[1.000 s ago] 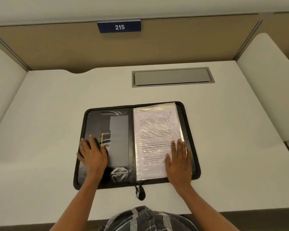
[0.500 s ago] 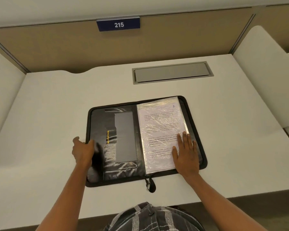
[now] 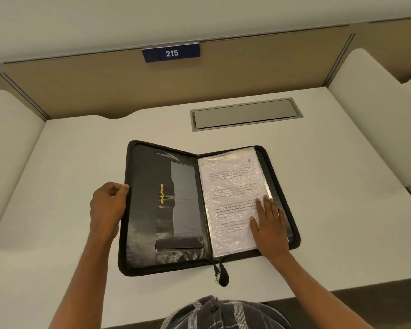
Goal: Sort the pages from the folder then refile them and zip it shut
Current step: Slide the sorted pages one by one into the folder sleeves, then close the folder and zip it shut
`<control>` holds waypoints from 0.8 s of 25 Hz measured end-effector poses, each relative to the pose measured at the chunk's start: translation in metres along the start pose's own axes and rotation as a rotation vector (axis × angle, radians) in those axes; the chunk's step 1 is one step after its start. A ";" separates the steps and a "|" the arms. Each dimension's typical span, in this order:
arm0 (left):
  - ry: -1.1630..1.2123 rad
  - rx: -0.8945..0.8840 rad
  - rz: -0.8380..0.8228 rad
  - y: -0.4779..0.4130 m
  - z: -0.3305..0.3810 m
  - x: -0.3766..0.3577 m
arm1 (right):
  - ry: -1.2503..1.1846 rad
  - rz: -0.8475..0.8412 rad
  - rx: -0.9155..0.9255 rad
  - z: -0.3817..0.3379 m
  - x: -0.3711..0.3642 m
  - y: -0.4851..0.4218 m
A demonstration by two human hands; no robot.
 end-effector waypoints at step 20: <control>0.428 -0.287 -0.220 0.088 0.124 -0.084 | -0.683 -0.152 0.055 -0.226 0.180 -0.071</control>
Point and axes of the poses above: each hand's wrist, its own y-axis away from the middle knuckle, its own x-axis out of the back of the hand, z = x × y, the point moved 5 cm from there along -y, towards the middle knuckle, and after that the axes turned 10 degrees about z, right-handed, at the moved point
